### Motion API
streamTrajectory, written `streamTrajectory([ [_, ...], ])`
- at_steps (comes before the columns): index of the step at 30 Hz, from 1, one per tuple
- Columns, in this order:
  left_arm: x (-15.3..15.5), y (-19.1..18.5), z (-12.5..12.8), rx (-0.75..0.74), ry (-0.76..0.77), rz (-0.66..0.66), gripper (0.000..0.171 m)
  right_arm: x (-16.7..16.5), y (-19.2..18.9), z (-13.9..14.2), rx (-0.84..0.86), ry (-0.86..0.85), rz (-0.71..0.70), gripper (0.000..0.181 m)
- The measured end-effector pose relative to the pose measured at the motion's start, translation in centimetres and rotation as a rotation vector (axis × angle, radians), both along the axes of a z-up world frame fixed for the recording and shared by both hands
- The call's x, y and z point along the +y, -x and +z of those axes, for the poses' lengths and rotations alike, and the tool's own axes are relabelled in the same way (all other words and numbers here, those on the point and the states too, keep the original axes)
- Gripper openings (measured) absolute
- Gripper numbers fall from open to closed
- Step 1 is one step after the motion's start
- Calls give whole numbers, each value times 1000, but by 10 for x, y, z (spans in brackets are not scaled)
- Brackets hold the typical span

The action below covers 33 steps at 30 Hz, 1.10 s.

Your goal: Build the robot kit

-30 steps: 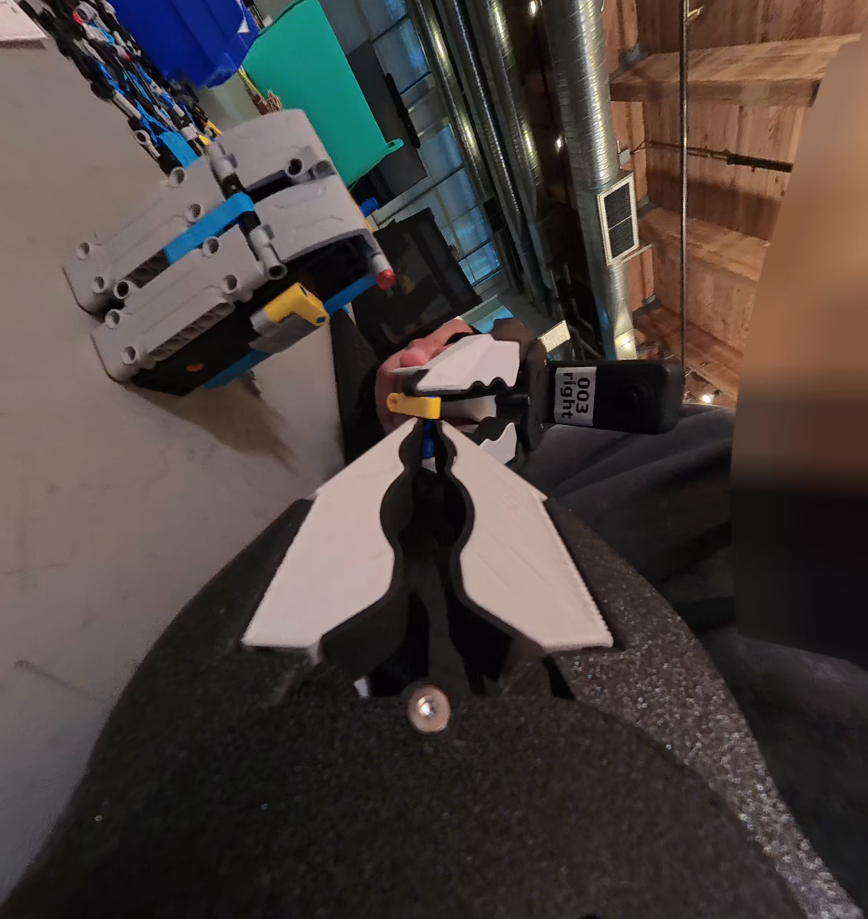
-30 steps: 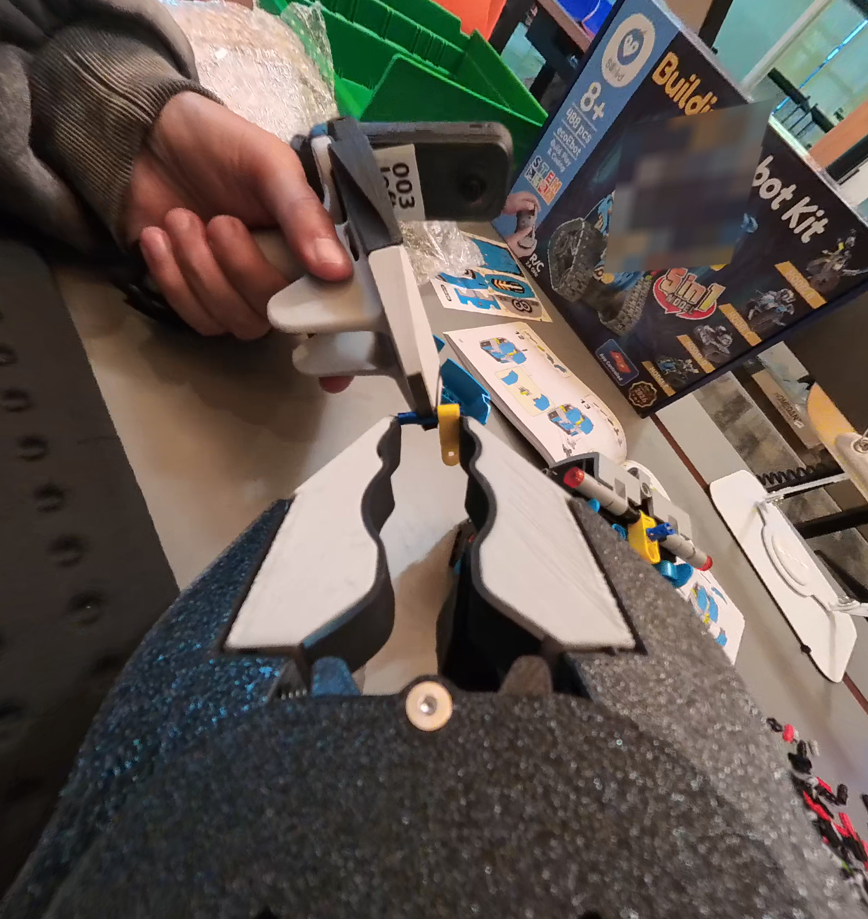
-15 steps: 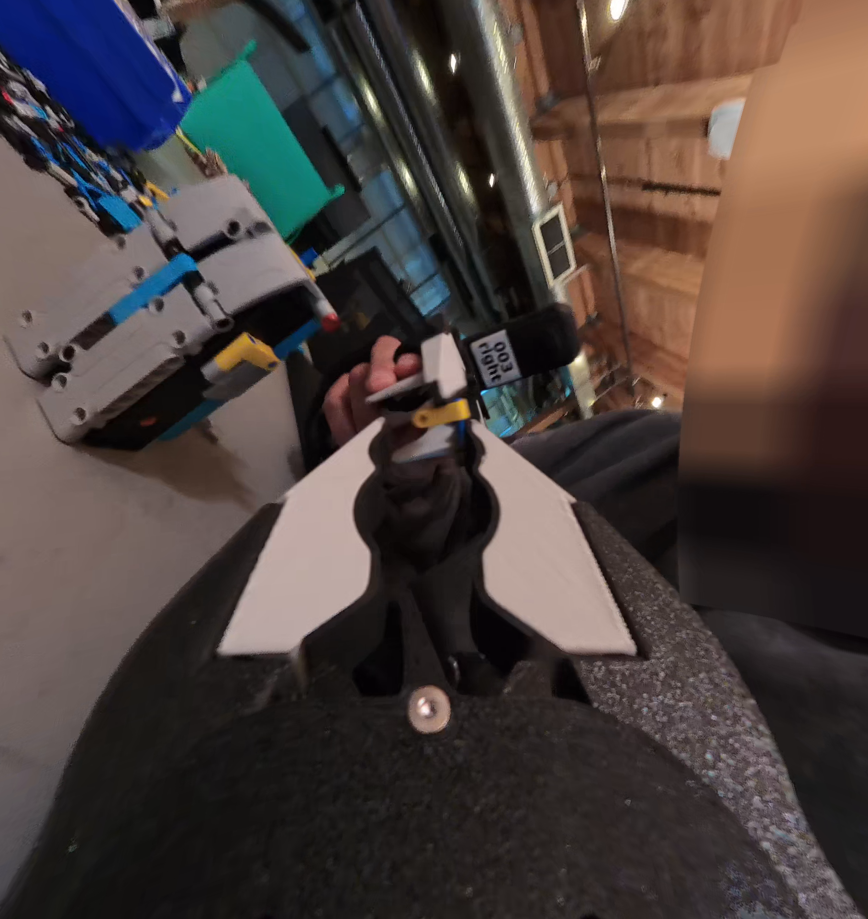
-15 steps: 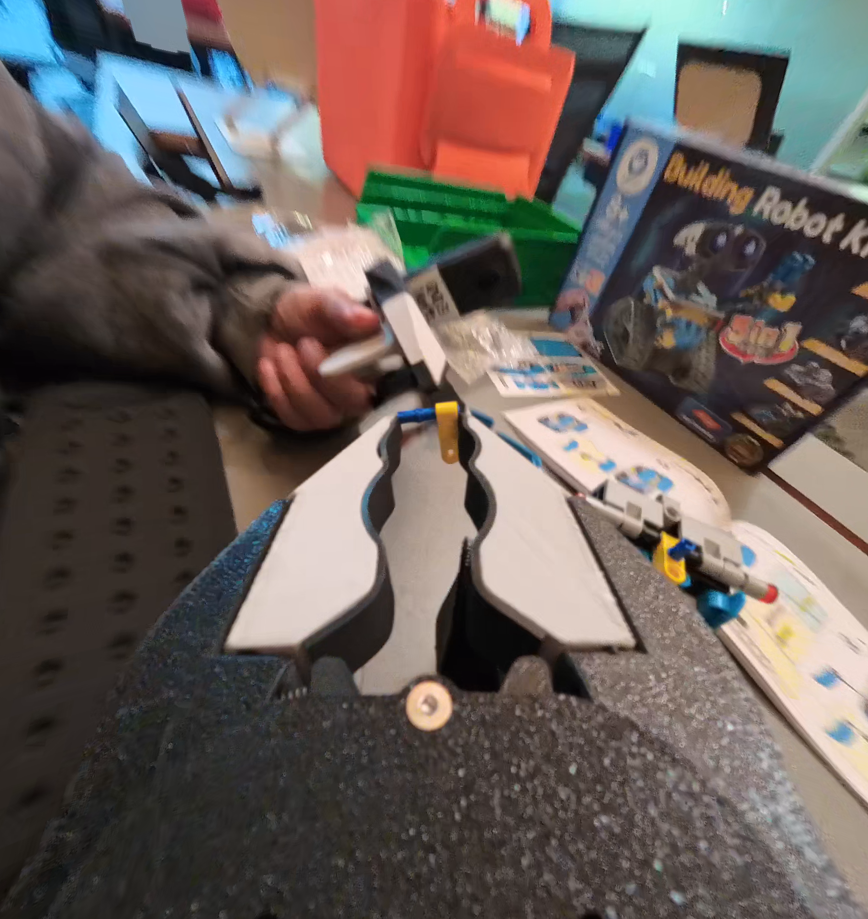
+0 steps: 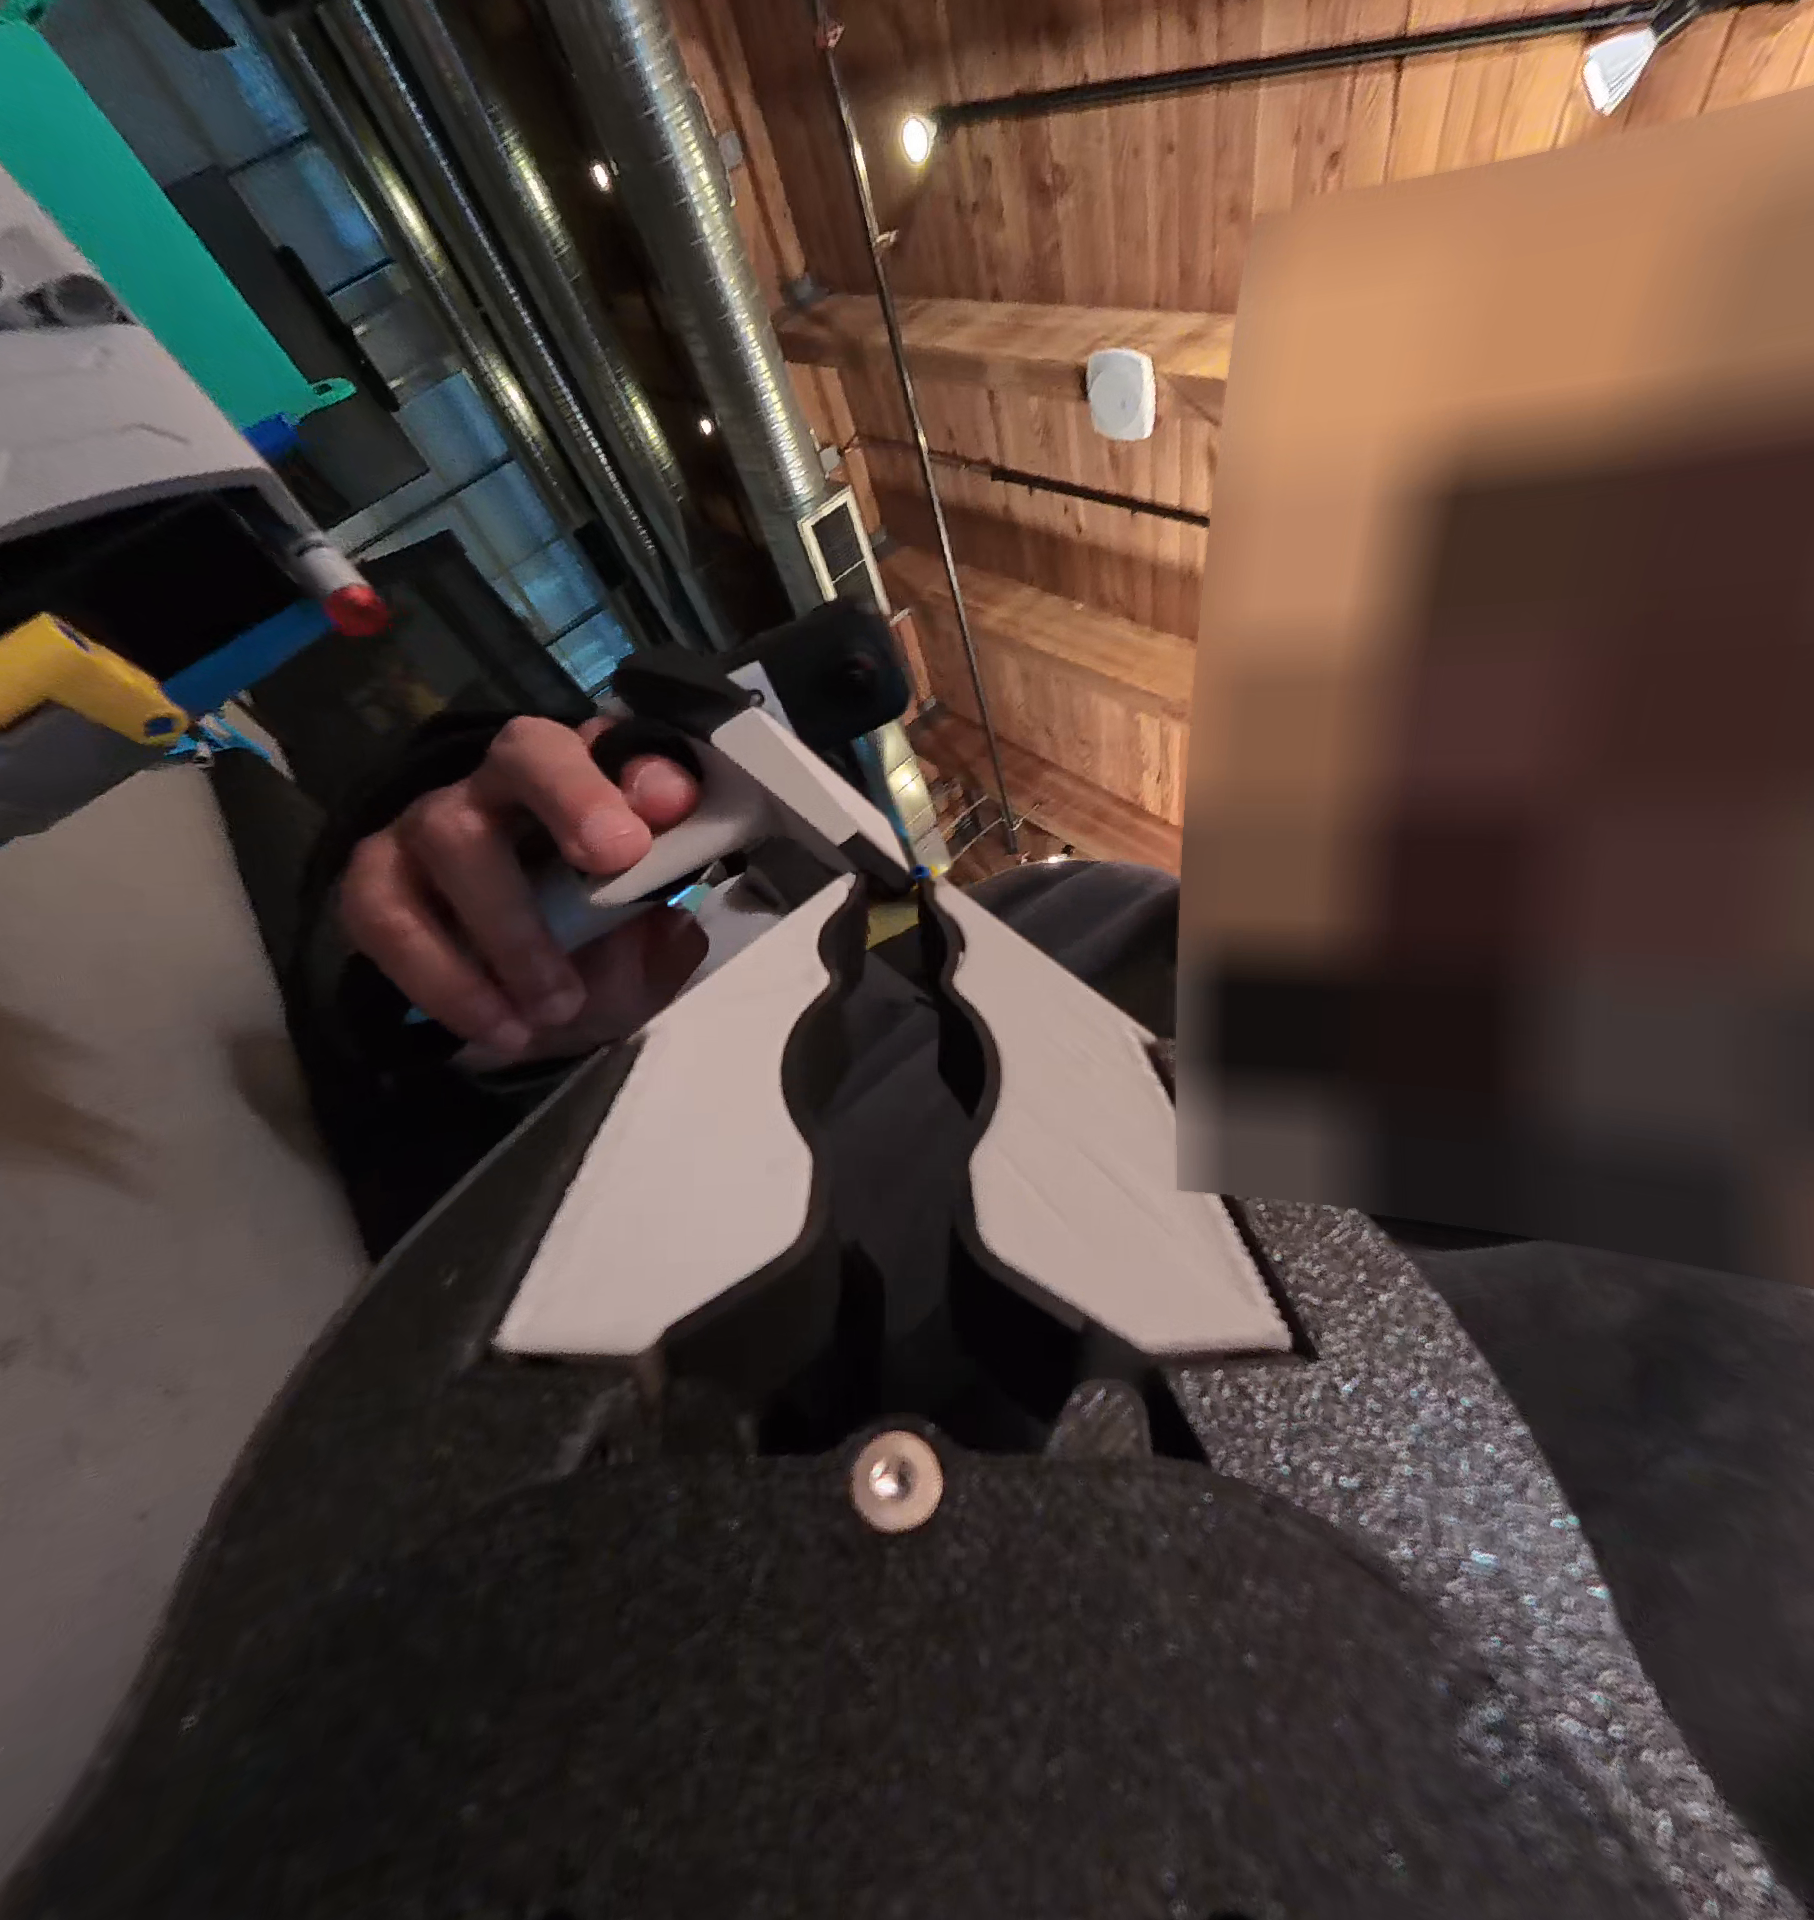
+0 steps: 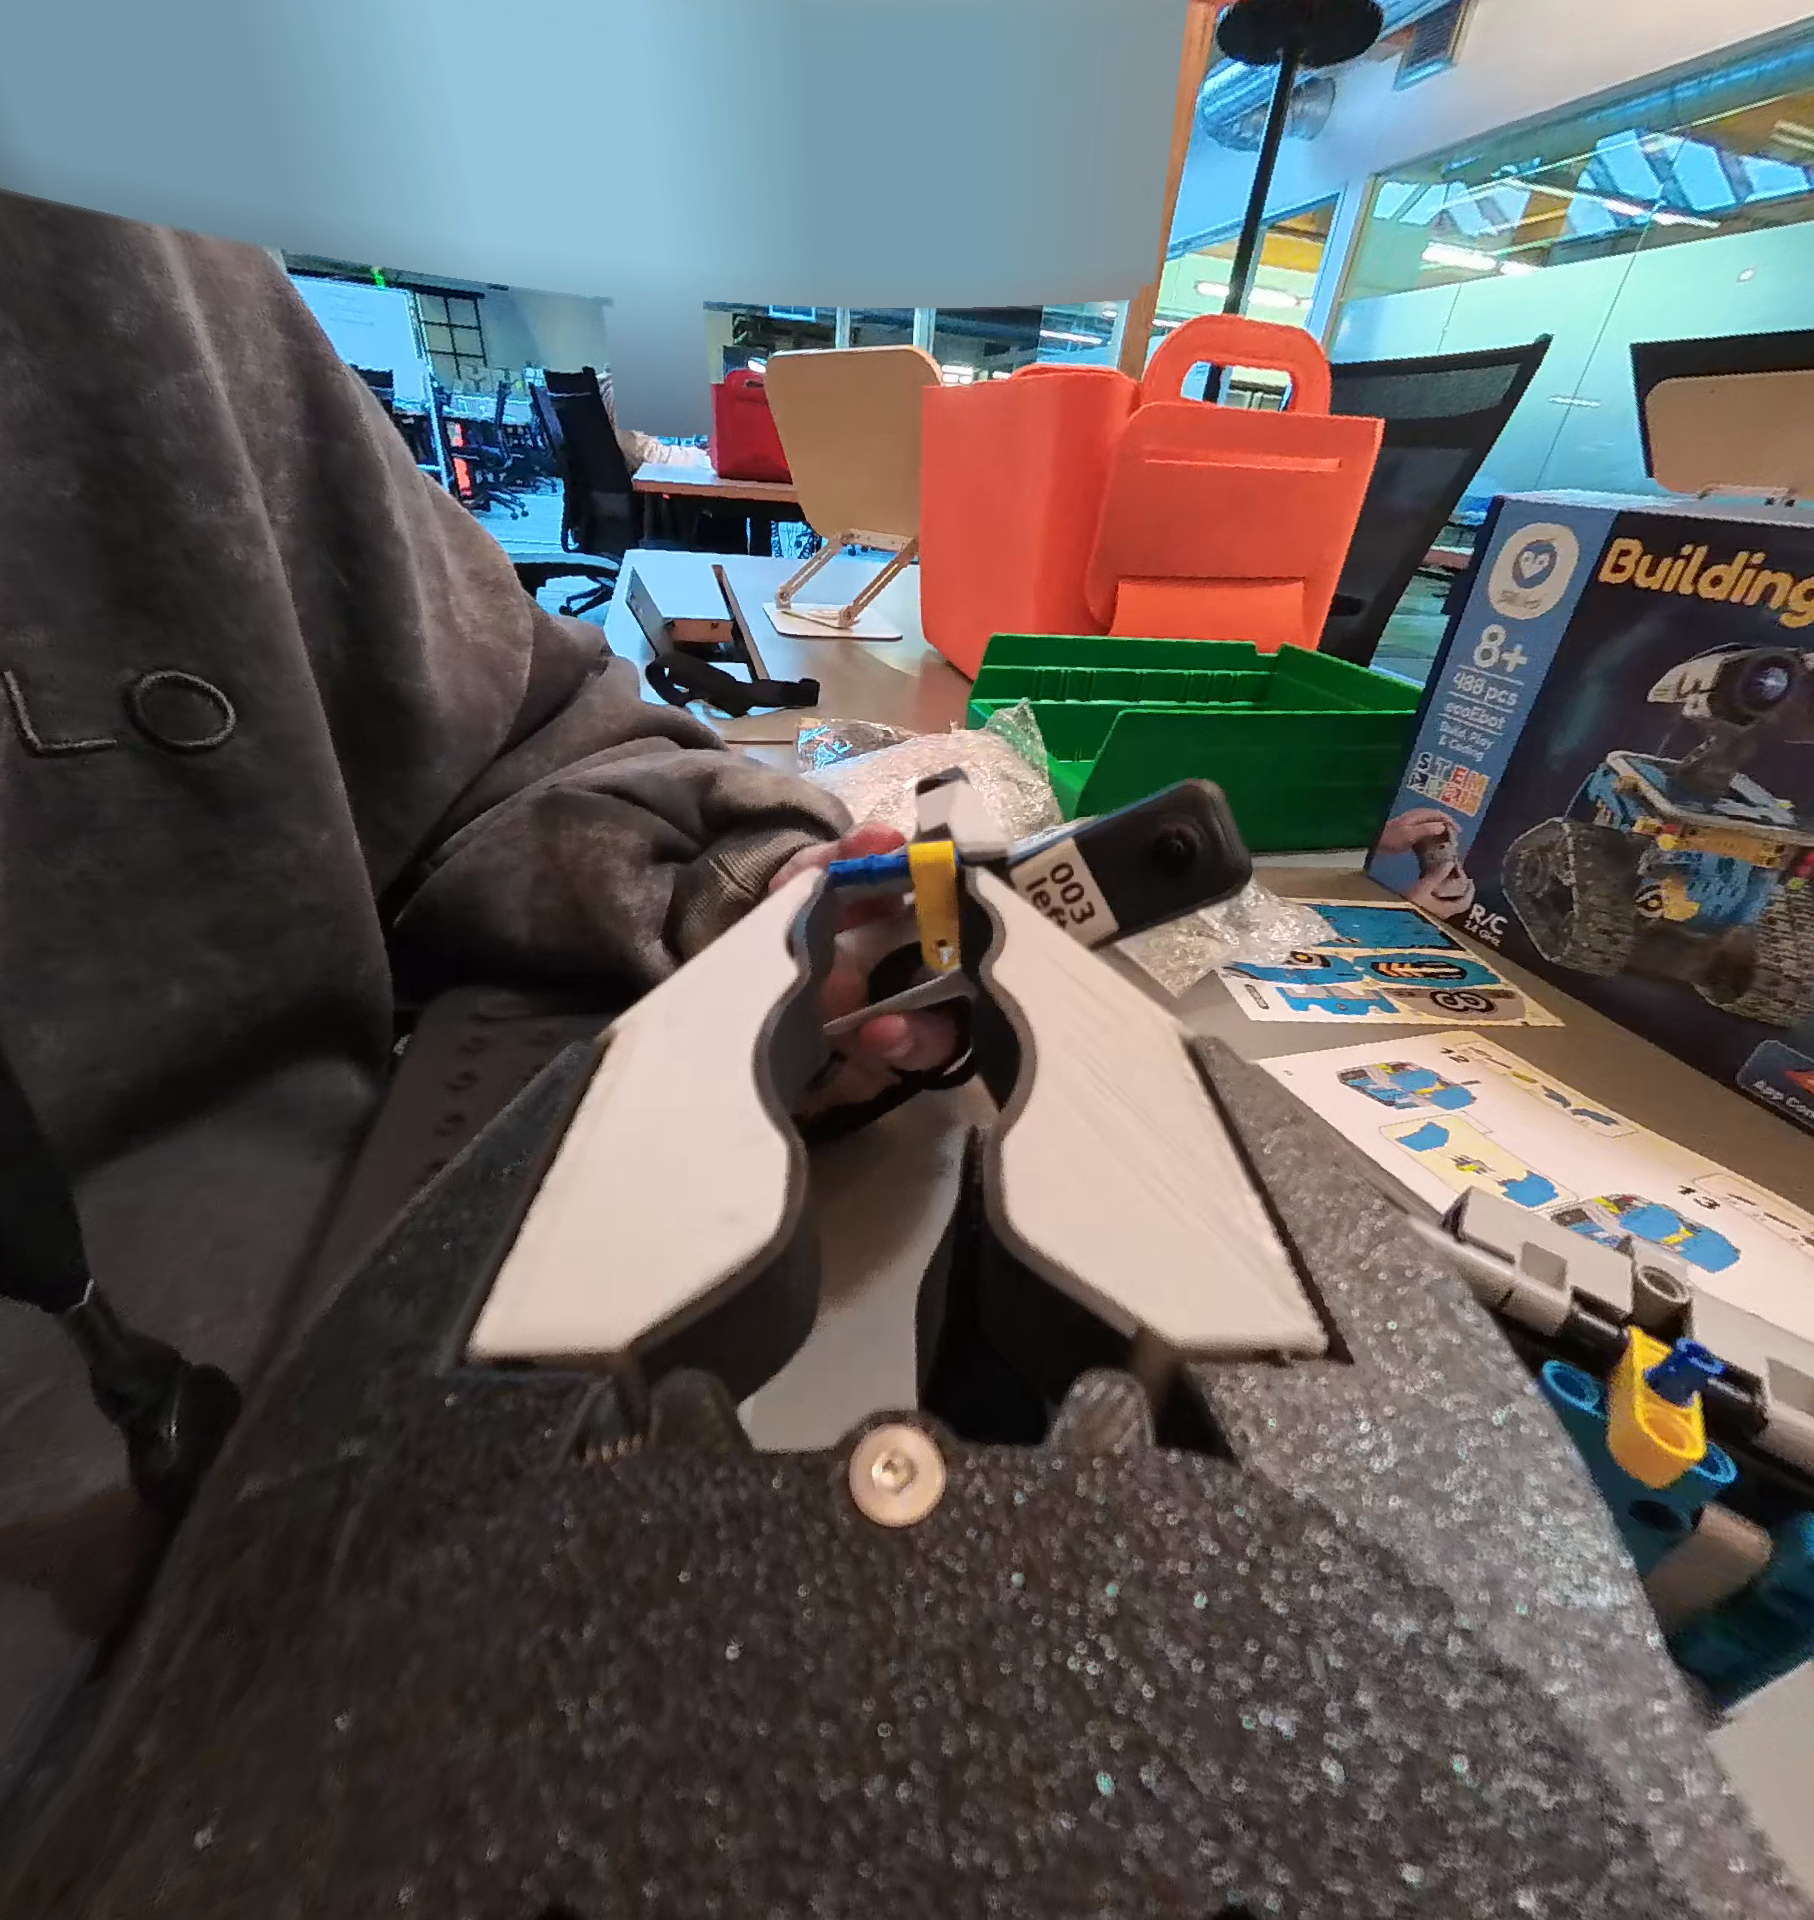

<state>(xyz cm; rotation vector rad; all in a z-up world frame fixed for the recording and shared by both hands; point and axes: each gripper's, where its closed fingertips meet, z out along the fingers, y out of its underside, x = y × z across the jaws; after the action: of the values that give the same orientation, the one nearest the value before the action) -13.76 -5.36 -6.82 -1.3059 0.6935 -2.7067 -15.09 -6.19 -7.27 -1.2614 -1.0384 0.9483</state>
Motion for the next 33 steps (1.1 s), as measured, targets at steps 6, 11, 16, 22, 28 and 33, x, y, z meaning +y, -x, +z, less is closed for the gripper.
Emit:
streamTrajectory([
  [6, 8, 2, -5, 32, -36, 35, 0, 5, -10, -7, -27, 27, -27, 22],
  [11, 11, 1, -6, 41, -30, 54, 8, 10, -12, -10, -46, 22, -63, 22],
  [16, 8, 0, -8, 53, -50, 46, 10, 8, -12, -12, -41, 48, -36, 22],
  [22, 8, -5, -15, 108, -151, 111, 7, 9, -13, -17, -24, 166, 9, 22],
  [28, 2, -4, -16, 114, -221, 91, 10, 4, -14, -18, 7, 247, 87, 22],
  [33, -4, -1, -14, 92, -186, 18, 10, -3, -12, -15, 17, 244, 135, 22],
])
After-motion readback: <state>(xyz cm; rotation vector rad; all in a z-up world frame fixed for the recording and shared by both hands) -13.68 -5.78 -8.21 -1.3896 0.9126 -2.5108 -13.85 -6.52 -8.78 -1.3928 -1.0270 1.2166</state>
